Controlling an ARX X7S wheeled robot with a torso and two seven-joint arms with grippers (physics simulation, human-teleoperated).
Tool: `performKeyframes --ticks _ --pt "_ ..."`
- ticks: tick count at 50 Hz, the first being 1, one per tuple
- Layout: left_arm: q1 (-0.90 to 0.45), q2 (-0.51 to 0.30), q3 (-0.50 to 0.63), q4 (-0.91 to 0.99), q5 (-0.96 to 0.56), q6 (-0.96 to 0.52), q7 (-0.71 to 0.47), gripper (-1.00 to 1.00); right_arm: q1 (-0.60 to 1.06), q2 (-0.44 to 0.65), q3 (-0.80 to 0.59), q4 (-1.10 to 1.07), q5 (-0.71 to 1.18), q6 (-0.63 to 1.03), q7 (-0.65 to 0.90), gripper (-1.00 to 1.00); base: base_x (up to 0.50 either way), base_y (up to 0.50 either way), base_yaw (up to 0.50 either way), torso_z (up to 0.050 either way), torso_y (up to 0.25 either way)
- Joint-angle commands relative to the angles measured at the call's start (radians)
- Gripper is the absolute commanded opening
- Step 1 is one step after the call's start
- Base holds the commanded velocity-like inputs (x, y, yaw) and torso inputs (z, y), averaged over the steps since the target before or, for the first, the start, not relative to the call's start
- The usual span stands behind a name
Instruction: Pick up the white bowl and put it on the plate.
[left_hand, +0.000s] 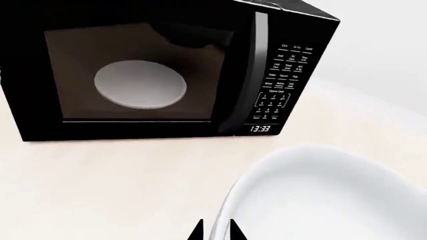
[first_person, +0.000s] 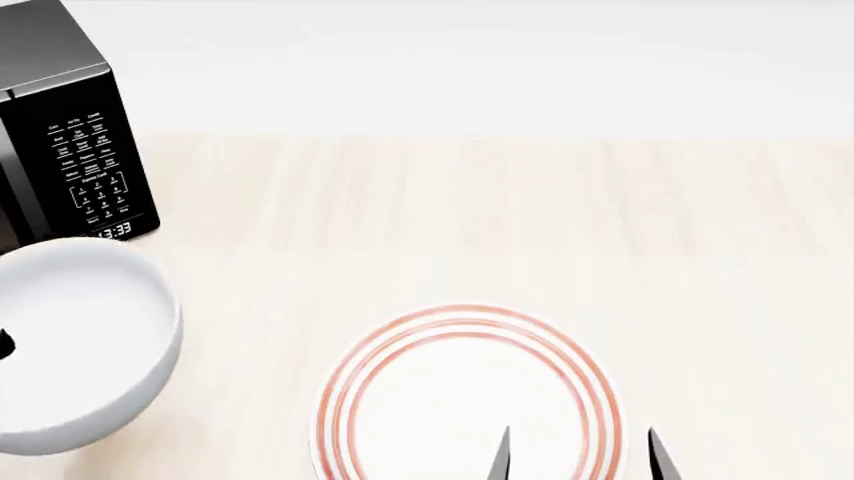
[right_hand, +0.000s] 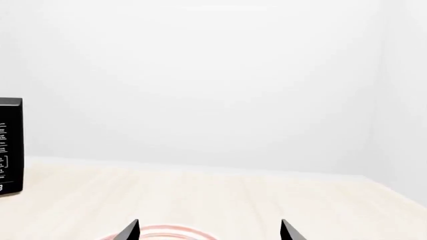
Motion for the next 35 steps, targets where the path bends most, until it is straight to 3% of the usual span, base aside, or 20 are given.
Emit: performKeyframes --ticks 1,15,35 --pt "-0.031 0.024 0.051 0.103 -0.044 -0.084 0.012 -1.00 0.001 0.003 -0.002 0.003 0.001 -0.002 0.004 1.00 0.00 0.00 0.00 0.000 0.000" --pt "-0.068 0.065 0.188 0.128 -0.087 -0.143 -0.018 -1.00 -0.002 0.007 -0.008 -0.003 0.000 -0.002 0.008 1.00 0.00 0.00 0.00 0.000 0.001" --pt "-0.095 0.069 0.423 0.014 -0.386 -0.081 -0.245 -1.00 0.003 0.012 -0.012 -0.004 0.006 -0.004 0.011 1.00 0.00 0.00 0.00 0.000 0.001"
